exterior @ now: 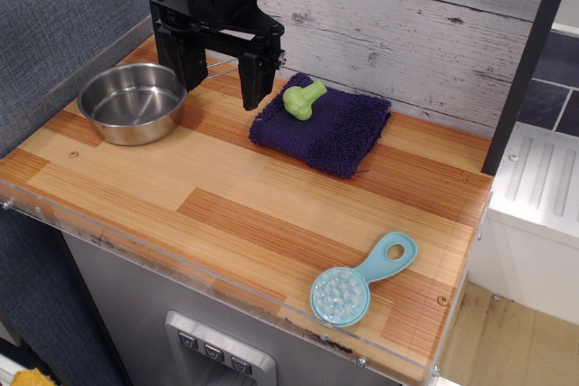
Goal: Put the broccoli on the purple cloth
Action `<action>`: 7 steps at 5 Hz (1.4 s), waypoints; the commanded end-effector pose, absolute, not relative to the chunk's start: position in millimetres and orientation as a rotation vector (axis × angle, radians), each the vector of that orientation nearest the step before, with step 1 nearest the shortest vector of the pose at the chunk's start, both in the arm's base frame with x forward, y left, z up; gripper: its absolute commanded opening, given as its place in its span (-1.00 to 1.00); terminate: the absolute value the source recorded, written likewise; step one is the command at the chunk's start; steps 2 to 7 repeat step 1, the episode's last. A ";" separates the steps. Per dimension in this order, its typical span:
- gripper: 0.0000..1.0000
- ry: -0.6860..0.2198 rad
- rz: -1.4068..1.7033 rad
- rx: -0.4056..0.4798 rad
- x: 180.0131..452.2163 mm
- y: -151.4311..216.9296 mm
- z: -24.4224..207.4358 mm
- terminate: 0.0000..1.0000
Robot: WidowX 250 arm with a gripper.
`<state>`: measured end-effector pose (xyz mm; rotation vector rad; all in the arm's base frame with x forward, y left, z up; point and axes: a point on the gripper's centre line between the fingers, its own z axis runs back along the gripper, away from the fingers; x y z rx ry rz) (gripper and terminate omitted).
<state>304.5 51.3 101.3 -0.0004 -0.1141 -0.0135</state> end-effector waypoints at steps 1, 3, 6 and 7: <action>1.00 -0.155 -0.007 0.009 302.2 56.4 118.7 1.00; 1.00 -0.155 -0.007 0.009 302.2 56.4 118.7 1.00; 1.00 -0.155 -0.007 0.009 302.2 56.4 118.7 1.00; 1.00 -0.155 -0.007 0.009 302.2 56.4 118.7 1.00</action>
